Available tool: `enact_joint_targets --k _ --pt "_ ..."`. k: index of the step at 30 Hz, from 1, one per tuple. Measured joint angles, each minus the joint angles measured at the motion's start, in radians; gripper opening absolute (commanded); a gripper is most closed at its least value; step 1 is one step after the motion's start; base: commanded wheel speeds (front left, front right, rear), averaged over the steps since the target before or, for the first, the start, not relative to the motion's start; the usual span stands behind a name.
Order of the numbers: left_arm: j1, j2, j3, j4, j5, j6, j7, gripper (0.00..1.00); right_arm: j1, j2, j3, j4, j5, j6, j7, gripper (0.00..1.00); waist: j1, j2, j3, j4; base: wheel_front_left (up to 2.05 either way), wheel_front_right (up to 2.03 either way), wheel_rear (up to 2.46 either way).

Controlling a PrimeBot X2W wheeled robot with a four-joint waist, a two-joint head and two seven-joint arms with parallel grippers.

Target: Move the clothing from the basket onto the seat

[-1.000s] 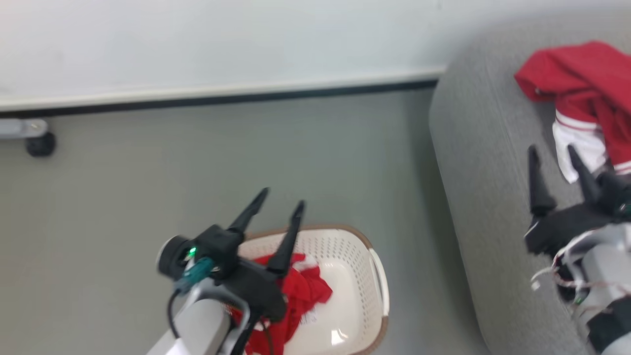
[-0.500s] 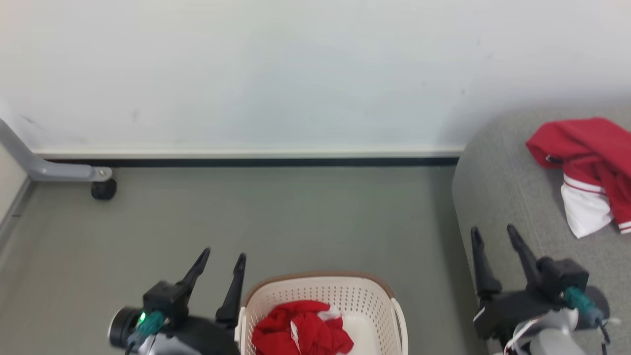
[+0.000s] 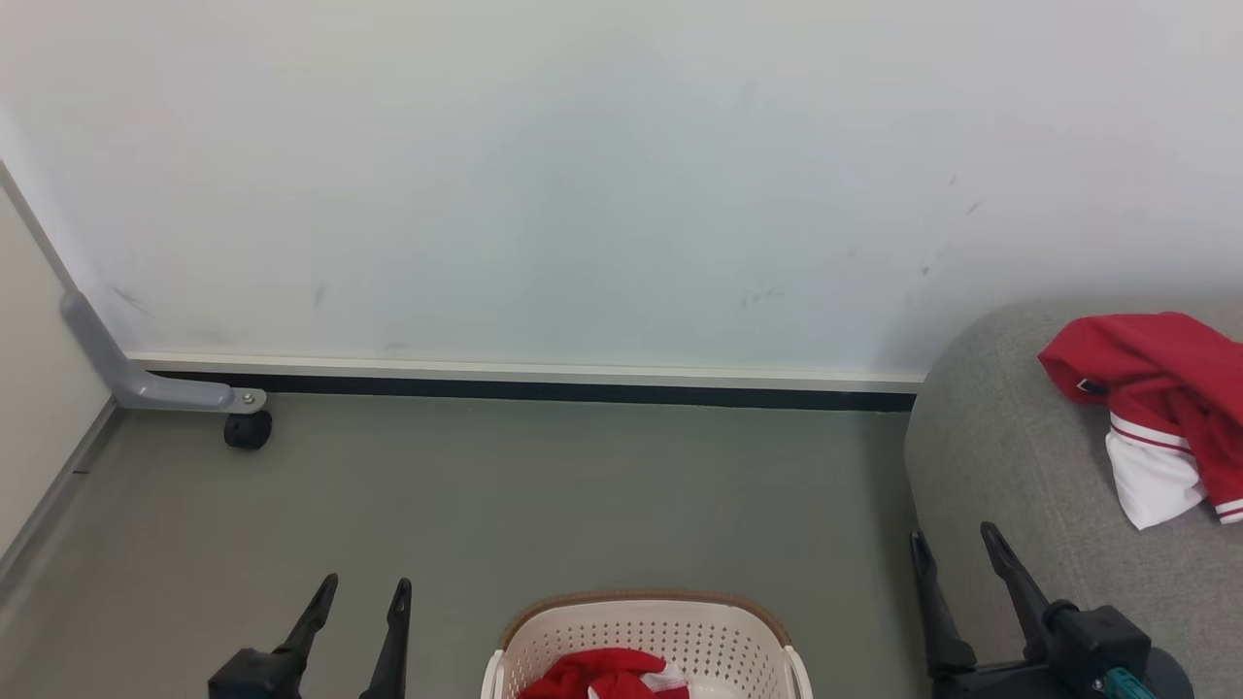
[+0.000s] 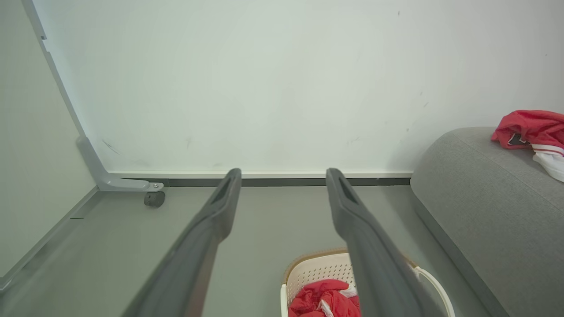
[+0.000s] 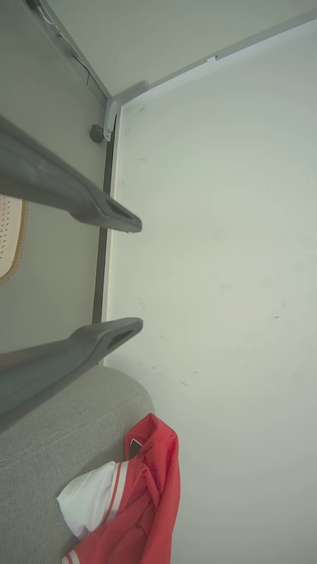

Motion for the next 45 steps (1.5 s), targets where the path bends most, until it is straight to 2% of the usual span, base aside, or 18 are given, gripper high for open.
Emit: enact_joint_targets --k 17,45 --pt "0.129 0.004 0.119 -0.093 0.042 0.012 0.0 1.0 0.122 0.012 -0.048 -0.115 -0.026 -0.025 0.0 1.0 0.0001 0.0001 -0.001 -0.035 0.0 0.0 0.0" --pt "0.166 -0.022 0.162 -0.156 0.095 0.018 0.0 1.0 0.167 0.017 -0.092 -0.183 -0.051 -0.033 0.0 1.0 0.0001 0.0001 0.021 -0.042 0.0 0.0 0.0"
